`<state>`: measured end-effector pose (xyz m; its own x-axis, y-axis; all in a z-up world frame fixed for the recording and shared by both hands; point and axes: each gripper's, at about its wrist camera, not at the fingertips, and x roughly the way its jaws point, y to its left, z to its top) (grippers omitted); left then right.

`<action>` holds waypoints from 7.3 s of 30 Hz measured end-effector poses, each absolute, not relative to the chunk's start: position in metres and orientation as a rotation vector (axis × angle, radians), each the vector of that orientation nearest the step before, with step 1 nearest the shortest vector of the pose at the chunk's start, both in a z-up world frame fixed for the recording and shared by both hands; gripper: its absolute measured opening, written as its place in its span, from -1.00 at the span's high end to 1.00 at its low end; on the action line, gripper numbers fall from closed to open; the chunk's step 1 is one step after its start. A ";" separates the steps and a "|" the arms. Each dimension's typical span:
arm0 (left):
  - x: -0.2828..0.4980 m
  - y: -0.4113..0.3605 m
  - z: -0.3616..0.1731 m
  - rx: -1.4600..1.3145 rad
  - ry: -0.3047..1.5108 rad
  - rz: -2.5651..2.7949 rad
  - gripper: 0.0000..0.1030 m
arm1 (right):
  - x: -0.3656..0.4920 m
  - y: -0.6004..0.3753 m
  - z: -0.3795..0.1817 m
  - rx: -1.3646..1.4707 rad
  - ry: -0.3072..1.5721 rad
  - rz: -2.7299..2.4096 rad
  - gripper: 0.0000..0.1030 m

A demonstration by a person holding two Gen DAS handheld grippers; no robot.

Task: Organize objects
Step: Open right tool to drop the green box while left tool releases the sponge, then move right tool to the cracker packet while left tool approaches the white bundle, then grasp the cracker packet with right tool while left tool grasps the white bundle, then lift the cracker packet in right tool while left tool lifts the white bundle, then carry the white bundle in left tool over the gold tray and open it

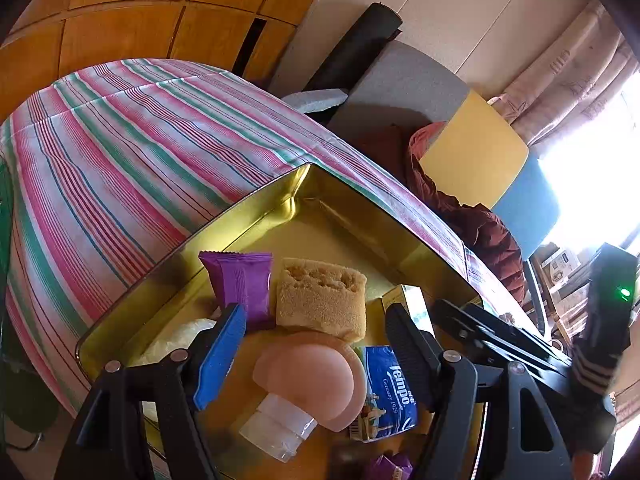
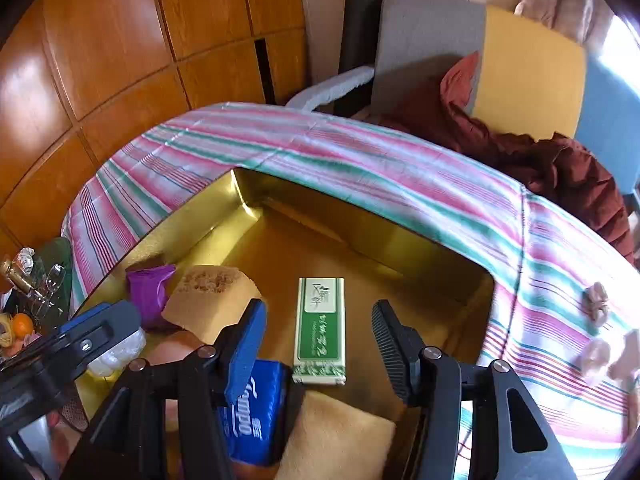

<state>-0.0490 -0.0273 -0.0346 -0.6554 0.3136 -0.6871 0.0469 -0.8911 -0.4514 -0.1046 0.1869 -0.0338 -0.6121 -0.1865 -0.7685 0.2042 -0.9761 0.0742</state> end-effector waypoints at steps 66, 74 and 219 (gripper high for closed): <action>0.067 0.191 -0.016 -1.042 0.116 2.105 -0.43 | -0.008 0.598 -0.085 1.644 -0.516 -2.956 -0.62; 0.067 0.206 -0.018 -1.062 0.163 2.083 -0.43 | 0.001 0.609 -0.089 1.532 -0.748 -3.145 -0.17; -0.044 0.025 -0.040 -1.222 -0.444 2.544 -0.26 | 0.021 0.399 -0.072 1.277 0.174 -3.062 0.24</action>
